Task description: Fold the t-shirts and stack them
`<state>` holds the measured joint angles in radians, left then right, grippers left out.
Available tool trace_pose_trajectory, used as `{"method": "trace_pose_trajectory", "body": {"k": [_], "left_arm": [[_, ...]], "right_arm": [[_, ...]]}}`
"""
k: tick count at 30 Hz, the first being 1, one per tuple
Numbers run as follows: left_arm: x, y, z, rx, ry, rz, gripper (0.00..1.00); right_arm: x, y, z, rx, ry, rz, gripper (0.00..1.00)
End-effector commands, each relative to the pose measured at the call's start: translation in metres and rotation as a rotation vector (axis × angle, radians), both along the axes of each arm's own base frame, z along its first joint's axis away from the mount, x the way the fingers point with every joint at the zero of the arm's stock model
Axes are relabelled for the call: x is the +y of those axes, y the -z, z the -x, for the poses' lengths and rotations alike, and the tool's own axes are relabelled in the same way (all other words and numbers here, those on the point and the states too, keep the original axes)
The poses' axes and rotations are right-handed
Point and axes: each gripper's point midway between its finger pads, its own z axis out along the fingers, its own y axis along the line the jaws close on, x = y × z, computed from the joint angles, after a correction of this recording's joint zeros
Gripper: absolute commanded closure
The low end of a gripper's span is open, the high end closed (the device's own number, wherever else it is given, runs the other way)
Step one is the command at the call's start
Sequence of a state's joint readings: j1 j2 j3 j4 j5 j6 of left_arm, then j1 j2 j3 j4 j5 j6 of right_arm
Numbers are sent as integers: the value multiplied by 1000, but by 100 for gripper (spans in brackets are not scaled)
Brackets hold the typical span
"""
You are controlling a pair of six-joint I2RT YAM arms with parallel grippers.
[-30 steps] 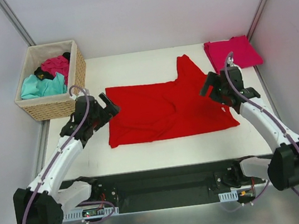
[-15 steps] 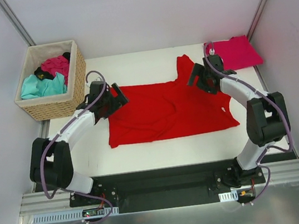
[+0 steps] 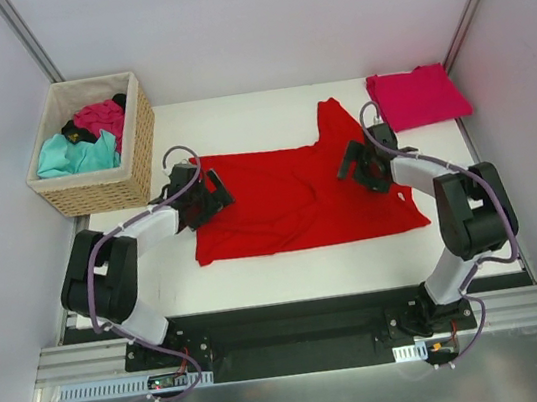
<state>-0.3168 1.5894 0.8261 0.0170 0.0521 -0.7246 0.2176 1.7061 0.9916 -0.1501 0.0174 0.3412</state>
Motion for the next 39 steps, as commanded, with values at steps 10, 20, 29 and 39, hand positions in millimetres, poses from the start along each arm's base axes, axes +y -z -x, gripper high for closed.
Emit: {"method": "trace_pose_trajectory", "body": {"k": [10, 20, 29, 39], "left_arm": [[16, 39, 79, 77, -32, -25, 1], [45, 0, 123, -19, -67, -45, 1], [48, -38, 110, -100, -40, -81, 1], [38, -128, 9, -244, -48, -175, 1]], "right_arm": [[13, 24, 78, 70, -25, -4, 3], [-1, 1, 136, 18, -37, 64, 3], [-15, -54, 120, -123, -16, 130, 4], [-2, -149, -1, -285, -20, 160, 4]]}}
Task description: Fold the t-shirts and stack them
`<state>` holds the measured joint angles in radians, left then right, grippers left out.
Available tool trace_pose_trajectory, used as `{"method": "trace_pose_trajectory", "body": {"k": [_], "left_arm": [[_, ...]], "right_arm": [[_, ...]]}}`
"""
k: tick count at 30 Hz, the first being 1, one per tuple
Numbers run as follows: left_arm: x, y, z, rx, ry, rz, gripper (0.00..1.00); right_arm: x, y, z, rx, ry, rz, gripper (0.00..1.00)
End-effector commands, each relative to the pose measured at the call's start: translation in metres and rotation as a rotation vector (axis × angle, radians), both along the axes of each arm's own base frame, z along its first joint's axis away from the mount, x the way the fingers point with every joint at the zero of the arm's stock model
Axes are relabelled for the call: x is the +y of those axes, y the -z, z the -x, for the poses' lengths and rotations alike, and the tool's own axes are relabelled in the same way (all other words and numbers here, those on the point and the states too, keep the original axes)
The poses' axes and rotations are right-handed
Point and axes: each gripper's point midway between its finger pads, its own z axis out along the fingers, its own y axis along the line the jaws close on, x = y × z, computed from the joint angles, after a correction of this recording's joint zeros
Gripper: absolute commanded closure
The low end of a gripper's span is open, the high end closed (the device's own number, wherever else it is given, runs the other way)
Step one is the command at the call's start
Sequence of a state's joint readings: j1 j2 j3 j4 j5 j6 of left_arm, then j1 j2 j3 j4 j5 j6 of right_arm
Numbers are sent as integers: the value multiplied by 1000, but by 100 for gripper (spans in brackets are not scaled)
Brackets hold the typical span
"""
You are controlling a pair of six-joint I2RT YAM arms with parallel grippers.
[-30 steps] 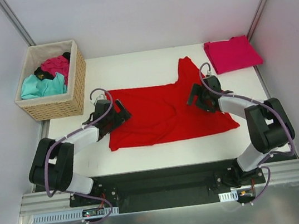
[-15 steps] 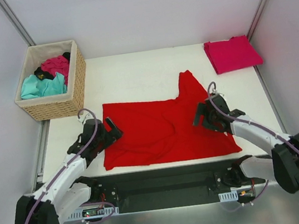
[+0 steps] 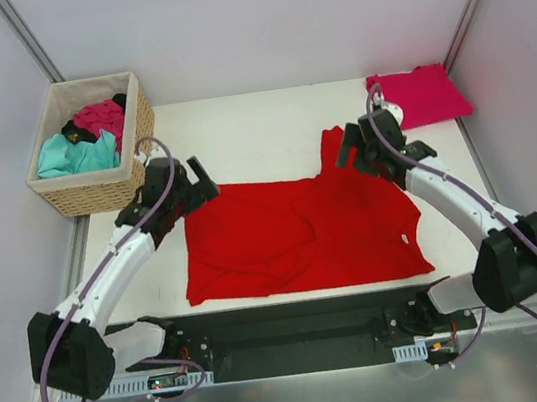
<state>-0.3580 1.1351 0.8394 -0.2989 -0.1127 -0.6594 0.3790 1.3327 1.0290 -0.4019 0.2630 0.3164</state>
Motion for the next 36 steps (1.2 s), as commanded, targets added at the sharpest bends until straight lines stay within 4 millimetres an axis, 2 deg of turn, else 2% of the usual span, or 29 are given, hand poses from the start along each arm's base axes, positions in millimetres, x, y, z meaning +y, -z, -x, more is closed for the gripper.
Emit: {"method": "trace_pose_trajectory", "body": {"k": [1, 2, 4, 6, 7, 10, 11, 12, 15, 17, 18, 22, 26, 29, 34, 36], "left_arm": [[5, -20, -48, -35, -41, -74, 1], [4, -17, -56, -21, -49, -80, 1], [0, -5, -76, 28, -50, -65, 1], [-3, 12, -86, 85, -68, -26, 1], [0, 17, -89, 104, -81, -15, 1], [3, 34, -97, 147, -112, -4, 3], [4, 36, -99, 156, -118, 1, 3], [4, 39, -101, 162, -119, 4, 3], [4, 37, -103, 158, -114, 7, 4], [6, 35, -103, 151, -113, 1, 4], [6, 36, -103, 151, -112, -3, 4], [8, 41, -104, 163, -115, -12, 4], [16, 55, -110, 180, -149, -55, 4], [17, 67, -117, 215, -168, -25, 7], [25, 78, -127, 239, -208, -11, 8], [28, 81, -129, 247, -221, 0, 8]], "right_arm": [[-7, -51, -53, -116, 10, -14, 4], [-17, -49, -64, -109, 37, -24, 4], [-30, -63, -86, -139, 76, -53, 3], [-37, -72, -102, -157, 70, -42, 4], [-41, -80, -120, -174, 68, -37, 3], [-40, -79, -146, -153, 16, -50, 3], [-39, -69, -163, -132, 16, -54, 3], [-45, -62, -171, -117, 27, -67, 3], [-31, -26, -195, -38, -13, -180, 3], [-24, -12, -201, -2, -30, -229, 2], [-23, 4, -204, 27, -28, -237, 2], [-20, 25, -207, 44, -28, -263, 2], [-18, 30, -211, 42, -36, -268, 2], [-17, 29, -217, 32, -43, -275, 2], [-22, 28, -223, 19, -50, -256, 1], [-25, 33, -222, 29, -44, -253, 3]]}}
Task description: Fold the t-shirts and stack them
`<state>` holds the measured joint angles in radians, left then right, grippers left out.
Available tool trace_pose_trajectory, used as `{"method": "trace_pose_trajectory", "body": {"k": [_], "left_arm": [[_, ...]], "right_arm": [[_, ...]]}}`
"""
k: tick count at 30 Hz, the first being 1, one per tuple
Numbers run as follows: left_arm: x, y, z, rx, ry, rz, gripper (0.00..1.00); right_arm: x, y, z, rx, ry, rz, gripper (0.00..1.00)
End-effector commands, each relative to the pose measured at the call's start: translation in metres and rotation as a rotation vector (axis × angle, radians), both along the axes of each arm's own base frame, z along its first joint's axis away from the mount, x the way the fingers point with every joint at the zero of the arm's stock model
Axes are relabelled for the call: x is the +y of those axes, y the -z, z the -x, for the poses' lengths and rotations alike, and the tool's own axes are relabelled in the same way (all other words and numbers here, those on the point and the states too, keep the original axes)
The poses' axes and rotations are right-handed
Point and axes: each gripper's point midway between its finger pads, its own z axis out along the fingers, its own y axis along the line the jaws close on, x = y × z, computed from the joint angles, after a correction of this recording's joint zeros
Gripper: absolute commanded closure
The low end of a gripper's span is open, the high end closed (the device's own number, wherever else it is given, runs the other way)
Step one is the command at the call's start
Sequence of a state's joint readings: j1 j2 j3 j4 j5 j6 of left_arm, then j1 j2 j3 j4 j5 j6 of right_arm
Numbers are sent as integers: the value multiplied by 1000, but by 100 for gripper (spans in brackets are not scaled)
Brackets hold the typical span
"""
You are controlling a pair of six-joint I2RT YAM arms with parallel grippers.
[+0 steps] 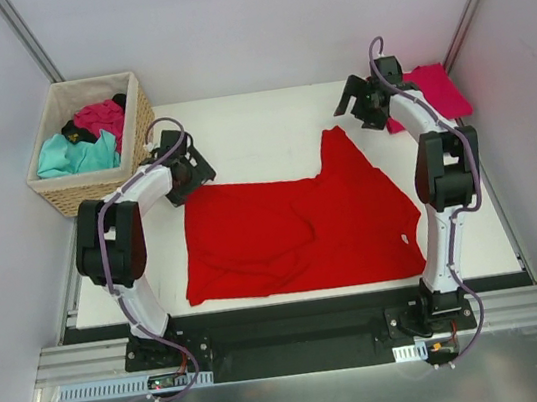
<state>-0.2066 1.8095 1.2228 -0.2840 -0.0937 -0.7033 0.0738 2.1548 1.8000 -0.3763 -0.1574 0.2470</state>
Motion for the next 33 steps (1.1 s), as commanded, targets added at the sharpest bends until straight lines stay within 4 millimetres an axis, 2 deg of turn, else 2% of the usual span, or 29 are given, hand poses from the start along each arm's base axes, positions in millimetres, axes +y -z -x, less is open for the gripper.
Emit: {"method": "trace_pose_trajectory", "body": {"k": [1, 9, 13, 20, 22, 23, 33], "left_arm": [[8, -8, -17, -24, -55, 28, 8], [18, -2, -23, -15, -89, 30, 9], [20, -5, -28, -27, -98, 33, 9], [28, -2, -34, -23, -121, 37, 10], [29, 1, -35, -17, -130, 45, 10], [29, 1, -35, -17, -135, 51, 10], [29, 10, -38, -1, -165, 89, 12]], "right_arm": [[-6, -13, -14, -54, -3, -2, 4], [-7, 24, -17, 11, 24, -33, 16], [-2, 32, -24, 20, 25, -63, 17], [10, 37, -32, 28, 13, -116, 27], [12, 40, -30, 36, 12, -123, 30], [14, 43, -28, 46, 8, -126, 35], [36, 60, -8, 86, -35, -128, 51]]}}
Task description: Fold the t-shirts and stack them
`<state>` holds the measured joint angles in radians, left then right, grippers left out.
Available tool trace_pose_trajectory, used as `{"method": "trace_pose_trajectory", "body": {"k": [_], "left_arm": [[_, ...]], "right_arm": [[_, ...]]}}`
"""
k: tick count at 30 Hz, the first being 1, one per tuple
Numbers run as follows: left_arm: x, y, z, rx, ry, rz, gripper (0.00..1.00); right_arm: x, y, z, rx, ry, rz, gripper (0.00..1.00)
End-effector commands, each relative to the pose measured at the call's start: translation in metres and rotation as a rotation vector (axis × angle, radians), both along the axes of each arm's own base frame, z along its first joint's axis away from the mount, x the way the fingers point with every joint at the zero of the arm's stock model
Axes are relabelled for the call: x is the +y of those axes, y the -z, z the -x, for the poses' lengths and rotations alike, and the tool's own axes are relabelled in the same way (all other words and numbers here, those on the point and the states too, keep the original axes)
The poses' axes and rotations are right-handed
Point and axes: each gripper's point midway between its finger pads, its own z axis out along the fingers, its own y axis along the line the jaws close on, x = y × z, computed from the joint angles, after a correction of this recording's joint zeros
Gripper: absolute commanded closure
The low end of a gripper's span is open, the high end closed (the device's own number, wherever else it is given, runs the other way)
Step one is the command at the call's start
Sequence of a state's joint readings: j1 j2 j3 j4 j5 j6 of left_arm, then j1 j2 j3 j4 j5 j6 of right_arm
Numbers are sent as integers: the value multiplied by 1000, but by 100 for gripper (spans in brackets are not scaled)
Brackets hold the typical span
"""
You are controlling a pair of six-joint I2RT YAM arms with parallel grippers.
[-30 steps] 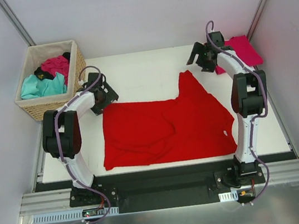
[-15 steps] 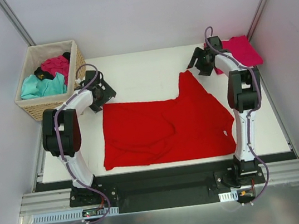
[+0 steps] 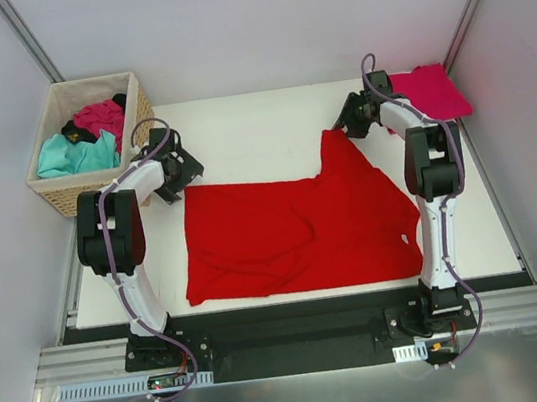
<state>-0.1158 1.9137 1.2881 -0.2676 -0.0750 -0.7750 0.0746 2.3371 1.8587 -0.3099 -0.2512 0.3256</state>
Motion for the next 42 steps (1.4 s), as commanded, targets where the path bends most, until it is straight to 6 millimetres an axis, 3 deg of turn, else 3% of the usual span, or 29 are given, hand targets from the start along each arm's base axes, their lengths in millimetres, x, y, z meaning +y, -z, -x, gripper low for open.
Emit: {"method": "trace_pose_trajectory", "body": {"k": [1, 7, 10, 14, 15, 18, 24, 28, 29, 35, 42], "left_arm": [[-2, -8, -13, -27, -22, 46, 13], [-2, -2, -15, -21, -23, 53, 20], [-3, -1, -17, -25, -21, 62, 33], [-5, -1, -17, -27, -18, 68, 68], [-5, 0, -17, -25, -18, 70, 84], [-5, 1, -16, -21, -23, 75, 100], [-5, 3, -15, -15, -26, 82, 100], [-6, -5, -15, -33, -17, 88, 100], [-11, -8, -14, -38, 2, 105, 100], [-10, -22, -8, -64, 14, 101, 100], [-9, -32, 6, -78, 14, 104, 100]], "right_arm": [[18, -1, 9, 5, -37, -13, 52], [19, 8, 13, 21, -36, -11, 62], [19, 6, 13, 18, -36, -6, 67], [18, 6, 13, 19, -32, -6, 69], [19, 6, 12, 17, -35, -5, 70], [19, 4, 13, 16, -34, -7, 71], [18, 4, 14, 17, -36, -2, 79], [11, -3, 16, 3, -37, 44, 99], [6, -1, 19, 6, -32, 62, 99], [-1, -53, 22, -117, -42, 136, 99], [2, -109, 40, -222, -81, 202, 99]]}}
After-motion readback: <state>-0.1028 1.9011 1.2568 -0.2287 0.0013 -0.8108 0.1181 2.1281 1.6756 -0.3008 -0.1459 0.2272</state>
